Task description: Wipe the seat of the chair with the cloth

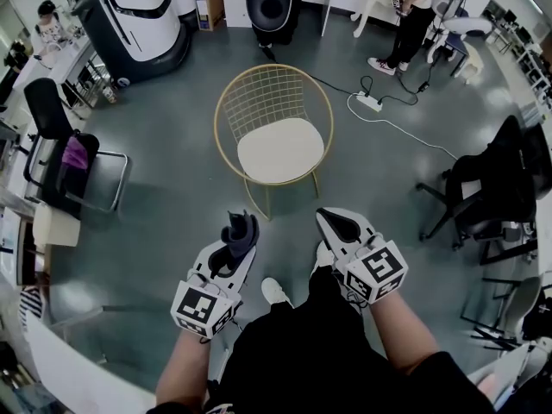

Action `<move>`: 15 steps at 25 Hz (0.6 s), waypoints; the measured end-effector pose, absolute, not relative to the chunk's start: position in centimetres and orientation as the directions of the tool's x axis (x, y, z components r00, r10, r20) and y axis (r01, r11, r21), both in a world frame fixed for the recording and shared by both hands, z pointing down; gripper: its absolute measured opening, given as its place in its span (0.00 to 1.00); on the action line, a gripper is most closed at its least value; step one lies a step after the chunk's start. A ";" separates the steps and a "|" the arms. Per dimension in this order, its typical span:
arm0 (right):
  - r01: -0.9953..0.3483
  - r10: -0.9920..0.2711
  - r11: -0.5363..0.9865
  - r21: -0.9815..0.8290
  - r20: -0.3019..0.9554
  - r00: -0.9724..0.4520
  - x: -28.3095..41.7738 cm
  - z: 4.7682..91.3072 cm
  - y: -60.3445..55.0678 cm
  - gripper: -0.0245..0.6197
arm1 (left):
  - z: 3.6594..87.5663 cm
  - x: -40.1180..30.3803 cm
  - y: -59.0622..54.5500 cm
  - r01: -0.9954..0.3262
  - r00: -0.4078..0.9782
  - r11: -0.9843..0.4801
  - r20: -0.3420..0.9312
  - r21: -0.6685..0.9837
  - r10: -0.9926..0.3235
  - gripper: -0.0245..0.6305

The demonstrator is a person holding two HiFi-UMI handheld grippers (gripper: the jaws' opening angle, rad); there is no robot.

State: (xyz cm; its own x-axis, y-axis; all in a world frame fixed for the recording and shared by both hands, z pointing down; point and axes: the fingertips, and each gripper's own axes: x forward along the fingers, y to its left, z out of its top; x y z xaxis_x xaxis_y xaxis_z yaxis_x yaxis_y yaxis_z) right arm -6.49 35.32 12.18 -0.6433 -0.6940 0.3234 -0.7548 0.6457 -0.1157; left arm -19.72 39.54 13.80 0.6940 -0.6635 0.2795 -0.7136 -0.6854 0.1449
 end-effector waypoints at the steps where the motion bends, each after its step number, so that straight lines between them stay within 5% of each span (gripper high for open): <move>1: -0.753 -0.692 0.648 -0.116 0.323 -0.646 -6.4 12.2 35.2 0.06 | 13.8 -19.6 39.4 -0.715 0.693 -0.684 0.281 0.144 -0.664 0.18; 15: -0.744 -0.682 0.655 -0.134 0.320 -0.658 -2.0 12.6 29.2 0.06 | 14.0 -15.2 34.3 -0.748 0.653 -0.651 0.310 0.125 -0.691 0.18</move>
State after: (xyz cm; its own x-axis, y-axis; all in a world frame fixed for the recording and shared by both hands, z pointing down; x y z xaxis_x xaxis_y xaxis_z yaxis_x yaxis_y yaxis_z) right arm -2.00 29.19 12.62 -0.6579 -0.6820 0.3195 -0.7439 0.6546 -0.1345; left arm -15.15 34.31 13.99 0.6532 -0.6910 0.3095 -0.7483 -0.6515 0.1249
